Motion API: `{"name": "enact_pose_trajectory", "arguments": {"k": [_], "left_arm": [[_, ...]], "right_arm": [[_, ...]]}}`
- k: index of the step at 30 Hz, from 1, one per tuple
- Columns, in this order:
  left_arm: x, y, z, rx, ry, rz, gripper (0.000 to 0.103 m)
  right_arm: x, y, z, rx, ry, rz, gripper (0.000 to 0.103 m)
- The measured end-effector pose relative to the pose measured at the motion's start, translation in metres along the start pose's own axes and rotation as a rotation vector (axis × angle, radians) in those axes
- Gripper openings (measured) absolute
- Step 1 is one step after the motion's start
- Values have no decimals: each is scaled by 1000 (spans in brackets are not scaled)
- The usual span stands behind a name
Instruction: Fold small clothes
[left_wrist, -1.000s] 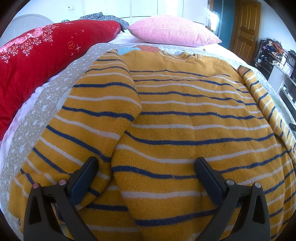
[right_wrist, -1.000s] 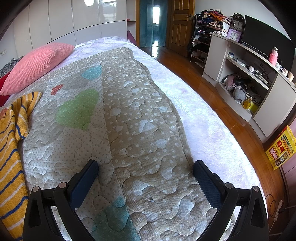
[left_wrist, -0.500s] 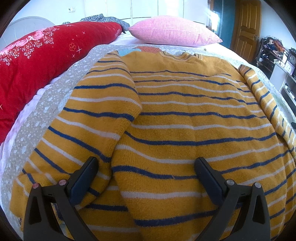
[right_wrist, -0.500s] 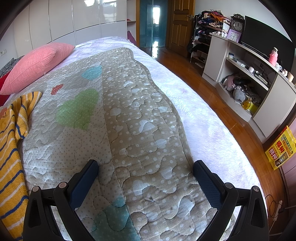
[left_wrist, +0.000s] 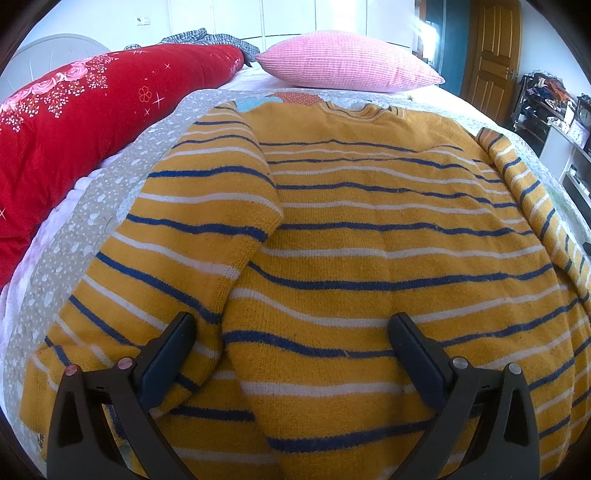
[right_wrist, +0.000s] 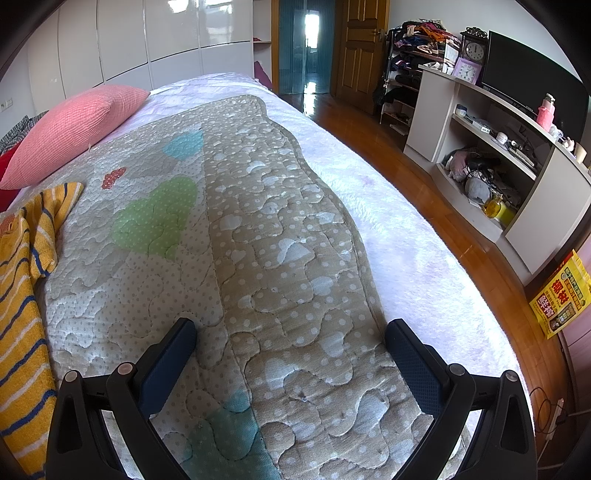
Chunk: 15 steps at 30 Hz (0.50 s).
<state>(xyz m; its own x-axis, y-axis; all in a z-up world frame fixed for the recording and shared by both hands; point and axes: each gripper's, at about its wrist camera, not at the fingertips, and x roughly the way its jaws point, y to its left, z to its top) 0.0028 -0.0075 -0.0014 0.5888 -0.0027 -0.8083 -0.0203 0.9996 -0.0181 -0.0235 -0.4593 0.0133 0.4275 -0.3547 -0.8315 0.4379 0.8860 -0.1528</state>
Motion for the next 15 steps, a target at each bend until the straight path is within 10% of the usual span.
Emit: {"name": "enact_pose_trajectory", "arguments": {"k": [15], "left_arm": [[-1, 5, 1, -33, 8, -47, 103]], "right_arm": [[0, 0, 0, 0, 0, 0, 103]]}}
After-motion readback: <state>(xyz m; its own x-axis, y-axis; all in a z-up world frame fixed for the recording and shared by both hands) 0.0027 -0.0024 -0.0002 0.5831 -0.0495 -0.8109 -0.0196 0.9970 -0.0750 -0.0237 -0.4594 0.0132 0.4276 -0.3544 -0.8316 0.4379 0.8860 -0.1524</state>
